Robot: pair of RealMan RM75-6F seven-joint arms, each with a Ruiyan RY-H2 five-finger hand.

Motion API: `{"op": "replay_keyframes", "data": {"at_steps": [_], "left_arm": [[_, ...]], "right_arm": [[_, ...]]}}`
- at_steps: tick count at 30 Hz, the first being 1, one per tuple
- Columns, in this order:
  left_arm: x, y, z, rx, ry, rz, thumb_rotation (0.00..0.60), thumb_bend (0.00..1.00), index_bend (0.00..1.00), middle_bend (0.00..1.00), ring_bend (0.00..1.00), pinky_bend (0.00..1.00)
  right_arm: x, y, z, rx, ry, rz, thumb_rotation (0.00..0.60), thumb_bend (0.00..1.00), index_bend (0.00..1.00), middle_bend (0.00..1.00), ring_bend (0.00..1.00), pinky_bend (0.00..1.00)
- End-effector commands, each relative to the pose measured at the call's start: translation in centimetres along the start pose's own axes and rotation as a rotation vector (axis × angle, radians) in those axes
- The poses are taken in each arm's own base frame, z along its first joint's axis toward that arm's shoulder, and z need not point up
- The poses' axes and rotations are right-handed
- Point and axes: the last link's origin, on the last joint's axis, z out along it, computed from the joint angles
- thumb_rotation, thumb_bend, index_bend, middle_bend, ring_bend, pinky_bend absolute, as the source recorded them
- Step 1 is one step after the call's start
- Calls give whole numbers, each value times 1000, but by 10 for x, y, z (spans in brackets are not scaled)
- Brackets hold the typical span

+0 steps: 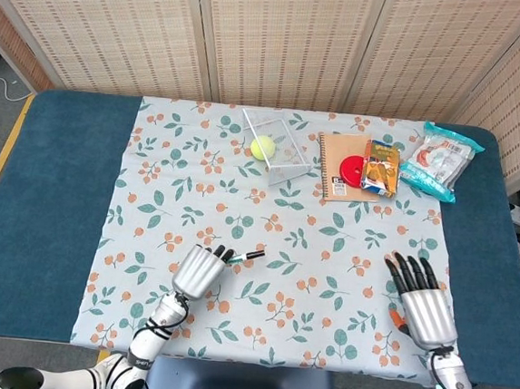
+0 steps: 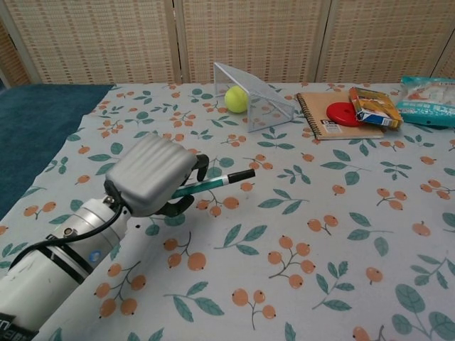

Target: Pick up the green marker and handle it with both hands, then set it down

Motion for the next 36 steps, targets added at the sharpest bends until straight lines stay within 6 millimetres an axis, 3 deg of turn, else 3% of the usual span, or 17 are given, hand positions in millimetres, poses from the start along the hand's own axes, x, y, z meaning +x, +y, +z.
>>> {"op": "replay_keyframes", "data": {"at_steps": [1, 8, 12, 18, 26, 36], "left_arm": [[9, 0, -3, -9, 0, -58, 600, 657, 867, 951, 856, 1000], [20, 12, -8, -62, -28, -84, 600, 659, 868, 954, 857, 1000], [26, 21, -7, -90, -22, -80, 600, 657, 868, 954, 857, 1000], [34, 28, -5, -105, -3, -73, 600, 656, 868, 955, 857, 1000], [34, 31, -6, -117, -10, -69, 600, 660, 868, 955, 857, 1000], [36, 32, -8, -125, -5, -68, 600, 660, 868, 955, 857, 1000]], "right_arm": [[4, -34, 25, 96, 54, 33, 600, 140, 83, 0, 0, 0], [5, -90, 69, 233, 106, 77, 600, 147, 285, 0, 0, 0], [-1, -118, 90, 287, 108, 103, 600, 148, 305, 0, 0, 0], [-13, -147, 100, 342, 97, 144, 600, 152, 359, 0, 0, 0], [-22, -169, 104, 376, 111, 197, 600, 170, 436, 0, 0, 0], [-20, -174, 108, 375, 156, 214, 600, 205, 495, 0, 0, 0]]}}
